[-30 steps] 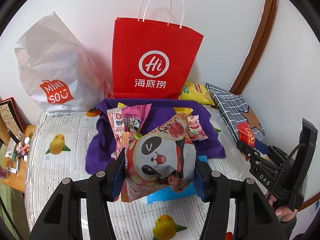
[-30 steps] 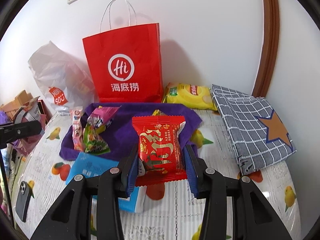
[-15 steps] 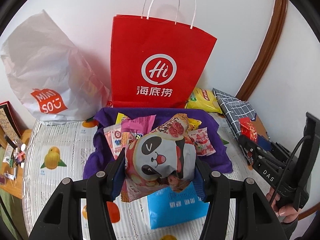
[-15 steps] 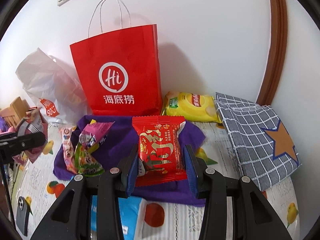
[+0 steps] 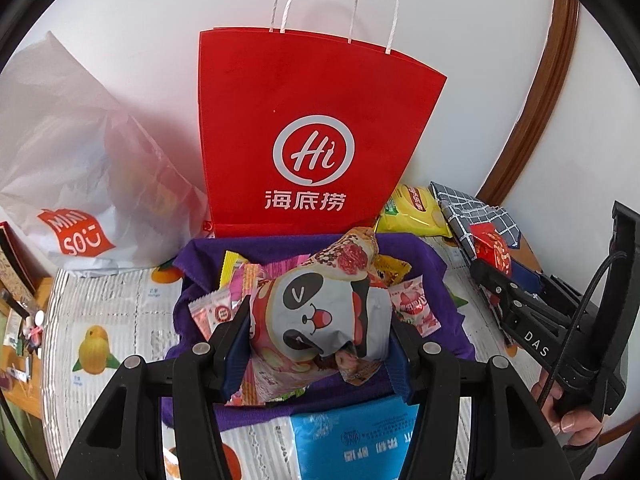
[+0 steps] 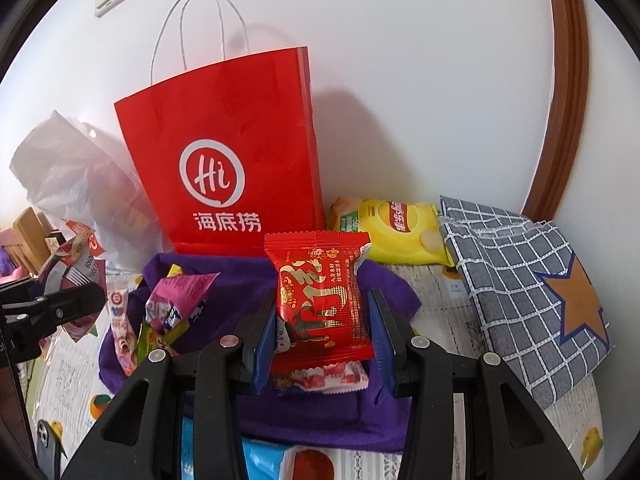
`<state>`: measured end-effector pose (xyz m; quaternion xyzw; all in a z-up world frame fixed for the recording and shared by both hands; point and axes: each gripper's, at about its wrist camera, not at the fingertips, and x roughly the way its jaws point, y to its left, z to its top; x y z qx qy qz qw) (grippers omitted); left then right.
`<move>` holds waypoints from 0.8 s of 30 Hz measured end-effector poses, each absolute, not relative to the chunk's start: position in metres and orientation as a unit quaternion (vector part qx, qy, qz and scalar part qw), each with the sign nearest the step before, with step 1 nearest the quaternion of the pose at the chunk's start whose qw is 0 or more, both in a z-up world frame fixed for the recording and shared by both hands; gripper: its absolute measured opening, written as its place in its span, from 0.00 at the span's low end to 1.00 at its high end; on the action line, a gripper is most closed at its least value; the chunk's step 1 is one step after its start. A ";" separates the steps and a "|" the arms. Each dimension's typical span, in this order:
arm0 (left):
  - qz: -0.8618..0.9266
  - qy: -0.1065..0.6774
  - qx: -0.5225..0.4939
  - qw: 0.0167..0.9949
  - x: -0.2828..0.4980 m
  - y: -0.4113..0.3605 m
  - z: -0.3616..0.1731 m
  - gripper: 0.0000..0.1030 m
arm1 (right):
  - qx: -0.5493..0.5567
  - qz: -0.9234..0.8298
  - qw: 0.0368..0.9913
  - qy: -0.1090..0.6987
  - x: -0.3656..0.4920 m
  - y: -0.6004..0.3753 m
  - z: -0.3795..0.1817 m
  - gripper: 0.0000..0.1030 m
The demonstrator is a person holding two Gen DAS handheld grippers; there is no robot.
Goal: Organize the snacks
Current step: 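Carry the panda bag and red packet up and over onto the purple towel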
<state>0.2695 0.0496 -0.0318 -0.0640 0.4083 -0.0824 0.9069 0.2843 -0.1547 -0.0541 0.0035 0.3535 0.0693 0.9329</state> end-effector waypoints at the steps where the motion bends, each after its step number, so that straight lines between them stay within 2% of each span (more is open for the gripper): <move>1: -0.083 0.408 -0.064 0.907 0.272 0.049 -0.032 0.53 | 0.003 0.069 0.933 0.353 0.286 -0.155 -0.054 0.41; 24: -0.098 0.411 -0.074 0.903 0.318 0.044 -0.045 0.53 | -0.006 0.071 0.932 0.355 0.327 -0.145 -0.068 0.41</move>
